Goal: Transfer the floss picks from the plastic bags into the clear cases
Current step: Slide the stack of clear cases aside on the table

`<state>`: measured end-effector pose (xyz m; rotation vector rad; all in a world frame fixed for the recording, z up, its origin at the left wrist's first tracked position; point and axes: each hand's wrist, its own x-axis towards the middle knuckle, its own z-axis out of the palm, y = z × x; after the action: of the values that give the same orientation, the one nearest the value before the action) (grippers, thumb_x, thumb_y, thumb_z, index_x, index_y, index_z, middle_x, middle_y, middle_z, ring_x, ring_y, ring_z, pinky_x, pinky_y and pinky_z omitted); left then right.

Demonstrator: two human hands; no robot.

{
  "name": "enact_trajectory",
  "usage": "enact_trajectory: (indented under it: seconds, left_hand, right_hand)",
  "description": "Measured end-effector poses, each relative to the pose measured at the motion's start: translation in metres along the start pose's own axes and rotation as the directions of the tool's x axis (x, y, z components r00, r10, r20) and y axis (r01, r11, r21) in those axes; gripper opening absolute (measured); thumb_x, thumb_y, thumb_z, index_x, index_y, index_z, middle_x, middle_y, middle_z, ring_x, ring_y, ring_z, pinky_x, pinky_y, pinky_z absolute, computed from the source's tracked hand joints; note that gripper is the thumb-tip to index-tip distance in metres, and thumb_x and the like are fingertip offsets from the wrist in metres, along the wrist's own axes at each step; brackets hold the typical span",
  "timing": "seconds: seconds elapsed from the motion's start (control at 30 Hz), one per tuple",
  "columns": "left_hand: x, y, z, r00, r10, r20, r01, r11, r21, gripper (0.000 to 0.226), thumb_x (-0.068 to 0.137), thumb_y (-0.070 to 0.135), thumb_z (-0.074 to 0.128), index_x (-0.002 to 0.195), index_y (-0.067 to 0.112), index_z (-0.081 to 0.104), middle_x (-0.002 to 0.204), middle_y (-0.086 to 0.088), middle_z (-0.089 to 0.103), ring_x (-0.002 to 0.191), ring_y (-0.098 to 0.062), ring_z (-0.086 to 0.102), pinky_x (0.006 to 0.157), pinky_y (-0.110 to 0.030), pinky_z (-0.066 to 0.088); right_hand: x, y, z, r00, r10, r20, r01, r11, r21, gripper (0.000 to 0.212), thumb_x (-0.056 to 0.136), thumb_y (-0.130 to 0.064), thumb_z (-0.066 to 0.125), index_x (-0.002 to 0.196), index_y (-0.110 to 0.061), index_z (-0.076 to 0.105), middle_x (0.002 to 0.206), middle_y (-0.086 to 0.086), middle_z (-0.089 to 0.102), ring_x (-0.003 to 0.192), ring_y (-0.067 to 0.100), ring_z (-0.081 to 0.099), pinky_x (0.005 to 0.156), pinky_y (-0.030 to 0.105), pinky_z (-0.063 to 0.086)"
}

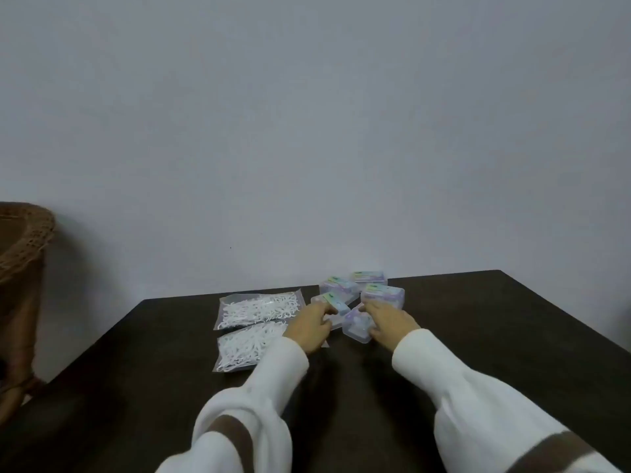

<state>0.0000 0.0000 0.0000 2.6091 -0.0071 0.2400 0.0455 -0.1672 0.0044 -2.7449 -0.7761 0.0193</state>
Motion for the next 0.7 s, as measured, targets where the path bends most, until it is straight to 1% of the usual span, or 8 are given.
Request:
enact_trajectory:
  seconds: [0.17, 0.23, 0.3, 0.33, 0.4, 0.47, 0.57, 0.7]
  left_hand:
    - [0.028, -0.014, 0.007, 0.998, -0.059, 0.036, 0.055, 0.992, 0.114, 0.039, 0.097, 0.008, 0.04, 0.134, 0.017, 0.047, 0.141, -0.006, 0.046, 0.126, -0.023, 0.047, 0.104, -0.032, 0.037]
    - [0.039, -0.021, 0.011, 0.995, -0.035, 0.096, 0.013, 0.976, 0.219, 0.048, 0.094, 0.003, 0.04, 0.139, 0.018, 0.041, 0.151, -0.004, 0.032, 0.135, -0.024, 0.036, 0.111, -0.035, 0.029]
    - [0.047, -0.025, 0.013, 0.989, -0.03, 0.148, -0.018, 0.949, 0.314, 0.058, 0.09, 0.0, 0.04, 0.144, 0.021, 0.034, 0.157, -0.001, 0.018, 0.141, -0.024, 0.024, 0.116, -0.041, 0.018]
    - [0.05, -0.027, 0.013, 0.985, -0.045, 0.168, -0.017, 0.936, 0.352, 0.061, 0.09, 0.0, 0.041, 0.146, 0.023, 0.029, 0.158, 0.0, 0.016, 0.143, -0.024, 0.021, 0.117, -0.043, 0.014]
    - [0.053, -0.029, 0.016, 0.983, -0.067, 0.173, -0.014, 0.904, 0.427, 0.065, 0.092, 0.002, 0.042, 0.149, 0.026, 0.021, 0.157, -0.002, 0.018, 0.143, -0.023, 0.019, 0.117, -0.047, 0.008]
    - [0.056, -0.029, 0.017, 0.99, -0.048, 0.135, -0.029, 0.854, 0.519, 0.064, 0.092, 0.006, 0.046, 0.148, 0.028, 0.023, 0.153, -0.005, 0.024, 0.143, -0.023, 0.017, 0.116, -0.051, 0.003]
    - [0.065, -0.027, 0.017, 0.996, -0.018, 0.092, -0.042, 0.798, 0.602, 0.056, 0.092, 0.012, 0.047, 0.144, 0.03, 0.033, 0.147, -0.008, 0.03, 0.141, -0.026, 0.02, 0.114, -0.054, -0.003]
    - [0.078, -0.025, 0.021, 0.997, -0.025, 0.076, -0.024, 0.818, 0.575, 0.047, 0.093, 0.015, 0.045, 0.138, 0.03, 0.042, 0.144, -0.008, 0.033, 0.138, -0.025, 0.023, 0.115, -0.054, 0.0]
  right_hand:
    - [0.023, 0.015, 0.012, 0.998, -0.011, 0.062, 0.017, 0.995, -0.097, 0.046, 0.093, -0.022, 0.047, 0.137, -0.022, 0.035, 0.147, 0.001, 0.036, 0.133, 0.021, 0.037, 0.114, 0.04, 0.025]
    - [0.028, 0.02, 0.018, 0.997, -0.011, 0.072, 0.021, 0.99, -0.142, 0.049, 0.091, -0.033, 0.049, 0.136, -0.024, 0.034, 0.146, 0.0, 0.036, 0.133, 0.021, 0.036, 0.113, 0.042, 0.022]
    - [0.032, 0.02, 0.018, 0.998, -0.005, 0.068, 0.024, 0.959, -0.281, 0.056, 0.089, -0.044, 0.049, 0.138, -0.022, 0.031, 0.145, 0.002, 0.035, 0.133, 0.022, 0.034, 0.111, 0.045, 0.022]
    - [0.034, 0.02, 0.017, 0.999, -0.003, 0.051, 0.022, 0.933, -0.359, 0.058, 0.089, -0.047, 0.047, 0.138, -0.02, 0.032, 0.144, 0.004, 0.036, 0.133, 0.024, 0.034, 0.11, 0.046, 0.023]
    - [0.037, 0.018, 0.017, 1.0, 0.013, -0.01, -0.016, 0.879, -0.476, 0.058, 0.09, -0.051, 0.041, 0.136, -0.016, 0.036, 0.14, 0.009, 0.04, 0.13, 0.027, 0.037, 0.109, 0.049, 0.022]
    - [0.041, 0.017, 0.019, 0.997, 0.041, -0.06, -0.067, 0.846, -0.53, 0.063, 0.089, -0.057, 0.037, 0.135, -0.014, 0.037, 0.137, 0.011, 0.042, 0.128, 0.028, 0.037, 0.109, 0.052, 0.019]
    - [0.049, 0.022, 0.023, 0.988, 0.111, -0.106, -0.15, 0.848, -0.508, 0.07, 0.086, -0.065, 0.037, 0.134, -0.015, 0.036, 0.136, 0.012, 0.039, 0.128, 0.029, 0.035, 0.108, 0.054, 0.016]
    - [0.058, 0.034, 0.028, 0.961, 0.195, -0.196, -0.259, 0.882, -0.393, 0.077, 0.081, -0.072, 0.036, 0.135, -0.017, 0.034, 0.14, 0.011, 0.035, 0.131, 0.029, 0.03, 0.111, 0.056, 0.012]
